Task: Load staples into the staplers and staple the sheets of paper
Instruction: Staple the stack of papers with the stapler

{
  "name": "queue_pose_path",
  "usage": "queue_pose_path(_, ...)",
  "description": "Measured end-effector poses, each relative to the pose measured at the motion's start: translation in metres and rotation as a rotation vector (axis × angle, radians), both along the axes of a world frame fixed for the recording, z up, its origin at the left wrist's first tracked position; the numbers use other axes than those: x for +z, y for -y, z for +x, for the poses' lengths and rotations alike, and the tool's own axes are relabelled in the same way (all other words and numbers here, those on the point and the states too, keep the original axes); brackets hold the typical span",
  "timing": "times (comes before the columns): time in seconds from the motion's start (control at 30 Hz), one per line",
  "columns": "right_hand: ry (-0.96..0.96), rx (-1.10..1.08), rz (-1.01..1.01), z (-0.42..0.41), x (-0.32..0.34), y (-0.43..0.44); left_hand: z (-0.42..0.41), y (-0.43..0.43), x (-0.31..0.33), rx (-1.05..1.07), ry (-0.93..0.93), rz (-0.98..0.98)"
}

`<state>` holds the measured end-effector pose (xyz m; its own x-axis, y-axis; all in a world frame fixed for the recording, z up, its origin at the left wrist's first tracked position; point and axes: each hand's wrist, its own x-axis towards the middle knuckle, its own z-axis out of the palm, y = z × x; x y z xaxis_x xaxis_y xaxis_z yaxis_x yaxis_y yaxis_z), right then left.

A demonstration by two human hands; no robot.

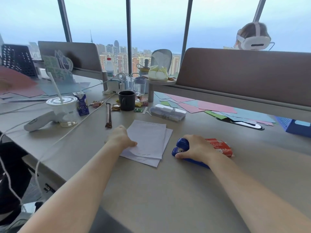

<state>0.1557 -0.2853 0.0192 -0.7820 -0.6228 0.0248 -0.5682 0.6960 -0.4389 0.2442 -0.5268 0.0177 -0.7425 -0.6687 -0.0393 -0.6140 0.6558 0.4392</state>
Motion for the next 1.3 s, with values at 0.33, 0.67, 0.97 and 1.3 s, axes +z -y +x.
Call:
queue_pose_path(0.33,0.035,-0.017,-0.044,0.013,0.011,-0.002,-0.007,-0.016,-0.004,-0.164,-0.368,0.505)
queue_pose_path(0.67,0.052,-0.072,-0.097,0.012,0.009,-0.009,-0.013,-0.031,-0.017,-0.257,-0.379,0.592)
queue_pose_path(0.97,0.065,-0.100,-0.054,0.006,0.007,-0.004,-0.010,-0.043,-0.017,-0.250,-0.312,0.489)
queue_pose_path(1.3,0.135,-0.194,-0.105,-0.020,0.014,0.026,-0.012,-0.043,-0.019,-0.265,-0.356,0.442)
